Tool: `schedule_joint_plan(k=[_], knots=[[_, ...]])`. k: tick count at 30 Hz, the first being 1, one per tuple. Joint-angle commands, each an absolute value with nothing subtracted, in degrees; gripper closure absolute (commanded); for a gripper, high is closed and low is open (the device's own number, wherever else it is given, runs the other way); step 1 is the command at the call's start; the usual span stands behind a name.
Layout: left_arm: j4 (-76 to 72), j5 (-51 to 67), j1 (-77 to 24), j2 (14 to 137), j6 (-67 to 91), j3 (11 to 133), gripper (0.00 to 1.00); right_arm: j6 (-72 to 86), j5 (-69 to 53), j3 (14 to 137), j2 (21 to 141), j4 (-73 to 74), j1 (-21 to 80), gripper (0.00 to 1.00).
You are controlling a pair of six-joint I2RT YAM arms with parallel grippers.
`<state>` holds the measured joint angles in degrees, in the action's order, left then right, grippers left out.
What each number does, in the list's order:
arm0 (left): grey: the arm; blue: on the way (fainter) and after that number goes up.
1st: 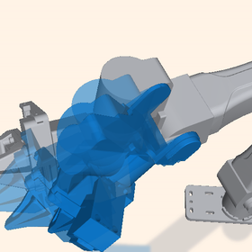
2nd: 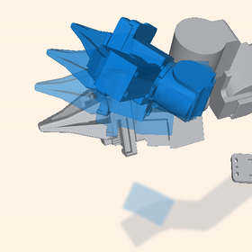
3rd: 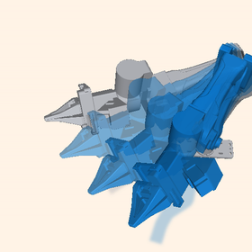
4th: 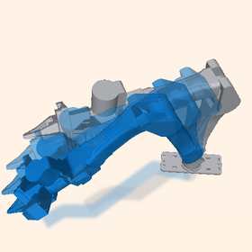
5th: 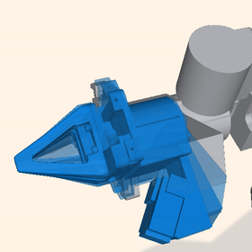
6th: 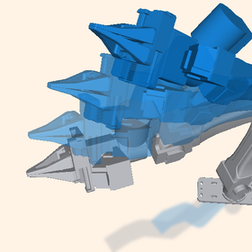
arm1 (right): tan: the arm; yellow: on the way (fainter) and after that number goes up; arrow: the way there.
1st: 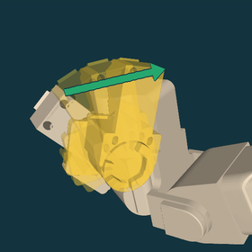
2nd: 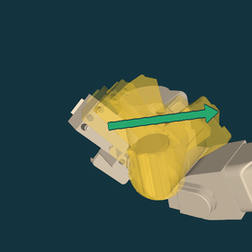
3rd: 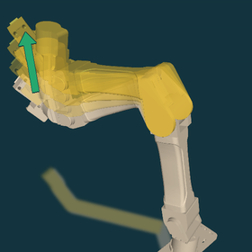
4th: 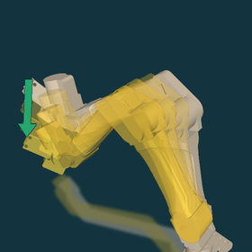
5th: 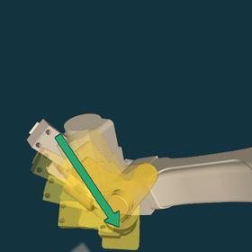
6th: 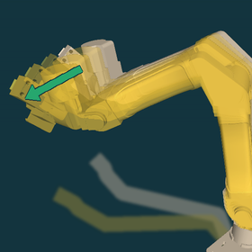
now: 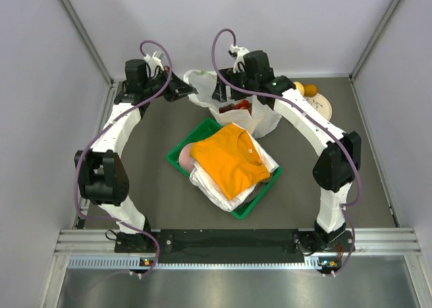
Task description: Place the fruits into the plastic bag
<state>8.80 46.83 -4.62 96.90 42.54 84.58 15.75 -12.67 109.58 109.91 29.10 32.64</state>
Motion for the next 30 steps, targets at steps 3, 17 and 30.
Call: schedule_joint_plan(k=[3,17,30], knots=[[5.71,47.02,-5.10,94.75,42.71,85.17,1.00,12.49,-13.46,109.60,102.05,22.86,36.38,0.17],[6.06,47.02,-5.27,94.66,42.45,84.99,1.00,8.97,6.39,114.34,97.38,19.33,36.83,0.16],[6.85,46.58,-5.27,93.78,41.49,84.46,1.00,11.76,10.46,118.47,98.09,23.37,28.41,0.13]])
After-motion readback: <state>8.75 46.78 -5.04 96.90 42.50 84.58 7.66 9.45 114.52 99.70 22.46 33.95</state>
